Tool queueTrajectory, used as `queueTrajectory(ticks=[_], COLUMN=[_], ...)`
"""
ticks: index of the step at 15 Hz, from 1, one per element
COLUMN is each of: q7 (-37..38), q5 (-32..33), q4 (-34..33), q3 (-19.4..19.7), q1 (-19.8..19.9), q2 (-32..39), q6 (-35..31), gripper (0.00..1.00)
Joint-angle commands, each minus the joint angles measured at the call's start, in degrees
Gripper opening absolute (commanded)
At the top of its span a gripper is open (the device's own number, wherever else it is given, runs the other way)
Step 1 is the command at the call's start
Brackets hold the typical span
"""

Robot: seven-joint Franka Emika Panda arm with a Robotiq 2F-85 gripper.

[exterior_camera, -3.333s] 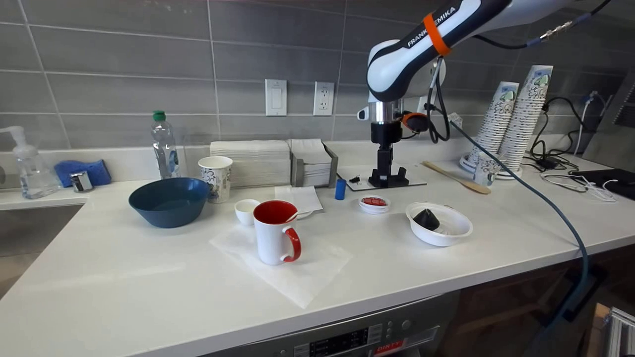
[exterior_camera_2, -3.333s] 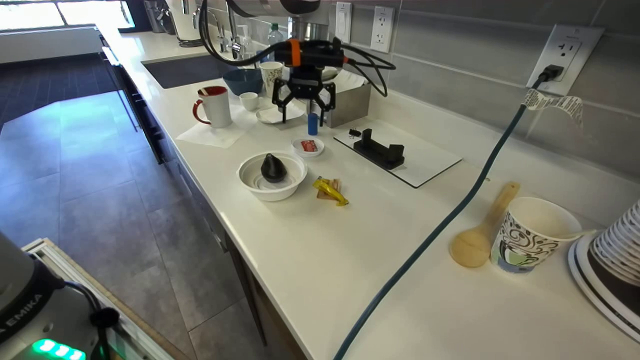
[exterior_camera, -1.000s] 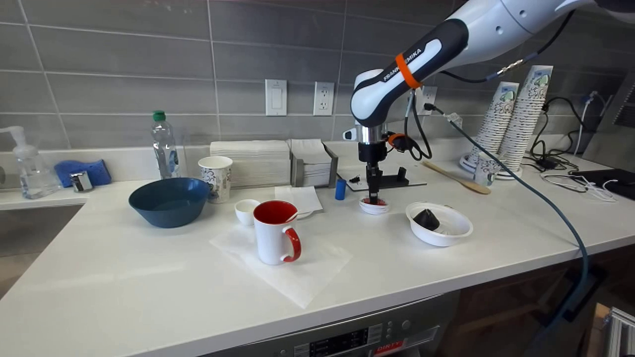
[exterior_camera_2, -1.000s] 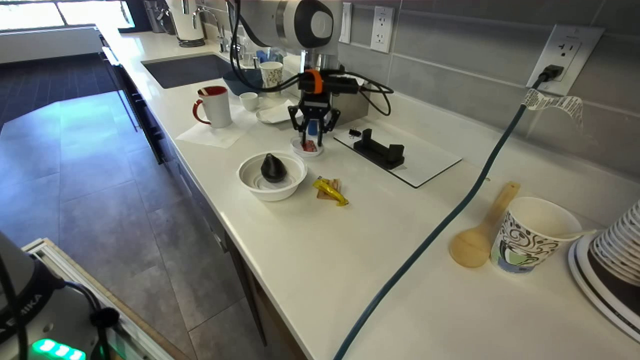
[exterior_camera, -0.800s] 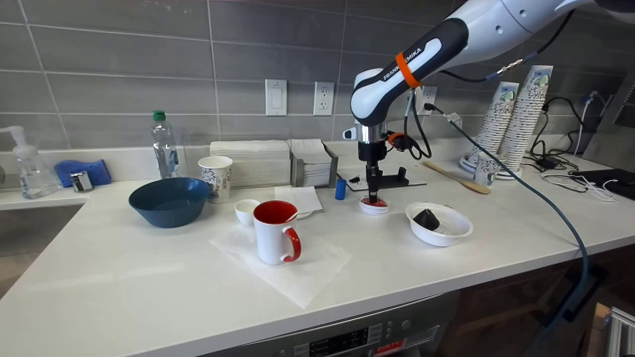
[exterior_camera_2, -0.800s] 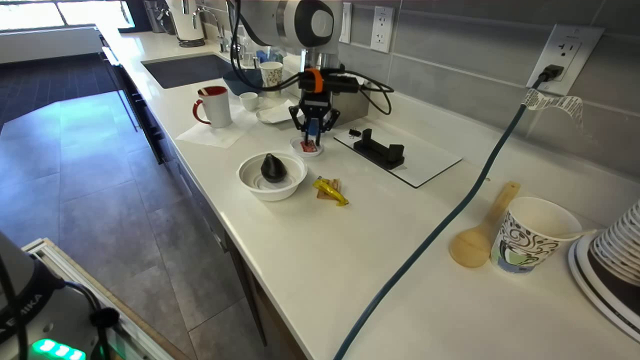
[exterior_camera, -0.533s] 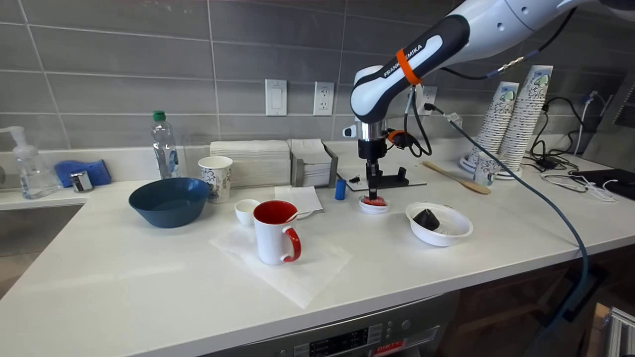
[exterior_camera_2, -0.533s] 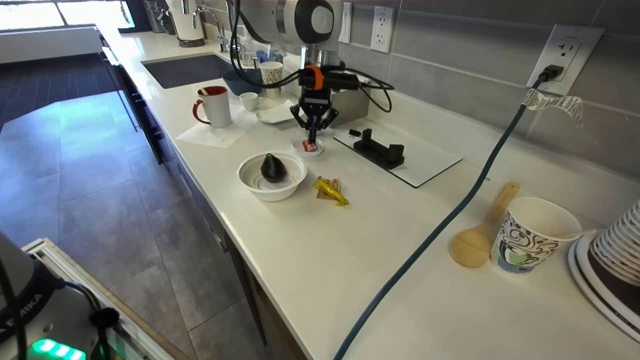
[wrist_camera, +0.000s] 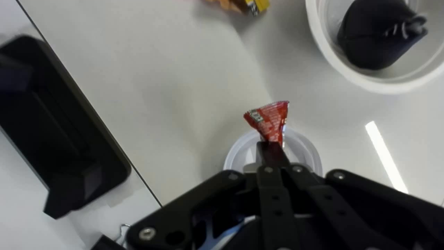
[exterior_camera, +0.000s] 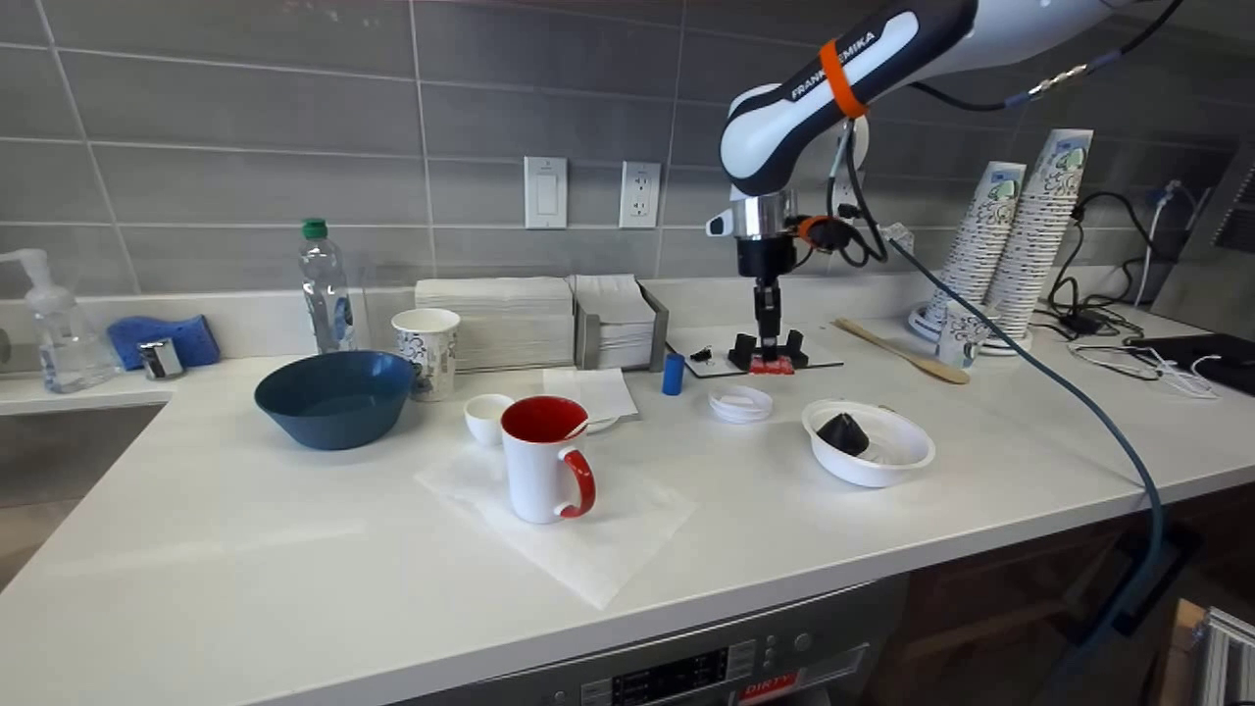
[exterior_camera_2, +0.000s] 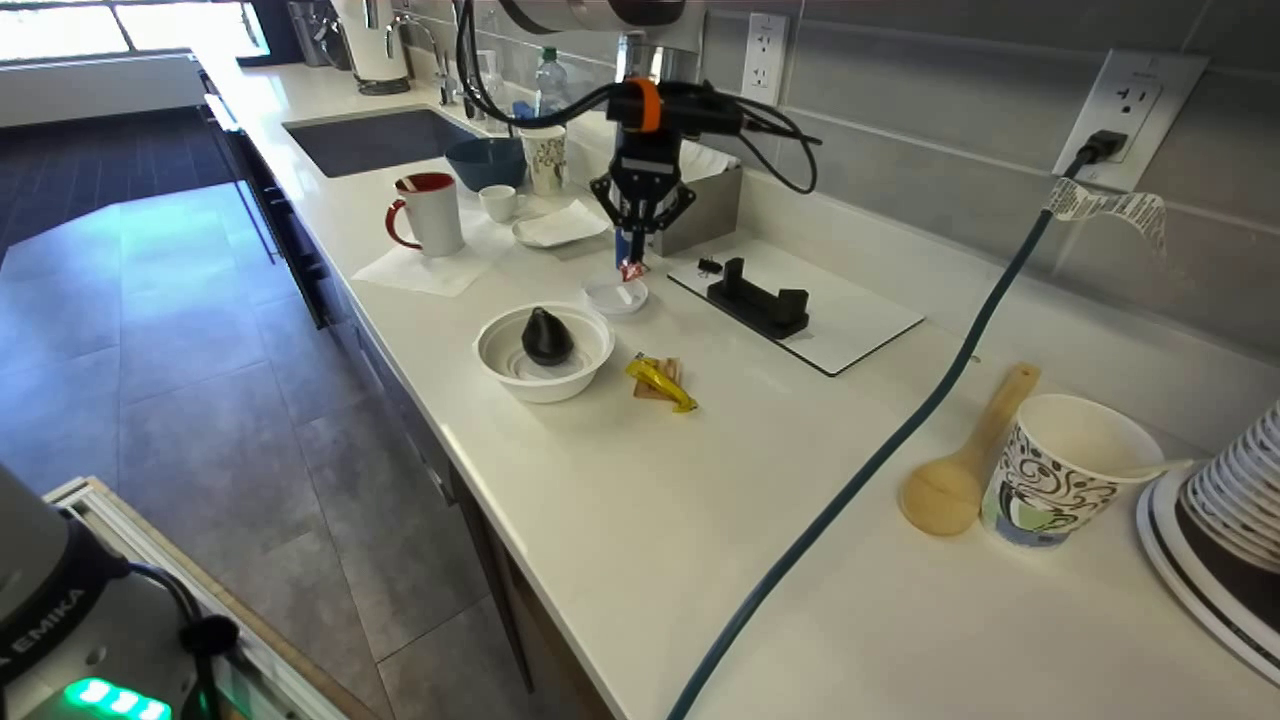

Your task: Remove the yellow and red sachets from the plate

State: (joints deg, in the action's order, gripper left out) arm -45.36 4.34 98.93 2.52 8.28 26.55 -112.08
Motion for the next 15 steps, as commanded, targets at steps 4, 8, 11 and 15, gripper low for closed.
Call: queueTrajectory(ticks=[4,8,11,15], q7=[-0.5,-0.43,0.02,1.32], q5=[-0.55,-0.6,-0.73,0.06], q4=[4.91,6.32,6.75,6.1], q3=[2.98,3.25,3.17,3.4], q1=[5.88,7.62,7.79,7.54], q2=[-3.56,-1.98,-0.9,0.73], q6=[2.26,2.31,1.88,2.33], gripper=[0.0,0.0,0.0,0.0])
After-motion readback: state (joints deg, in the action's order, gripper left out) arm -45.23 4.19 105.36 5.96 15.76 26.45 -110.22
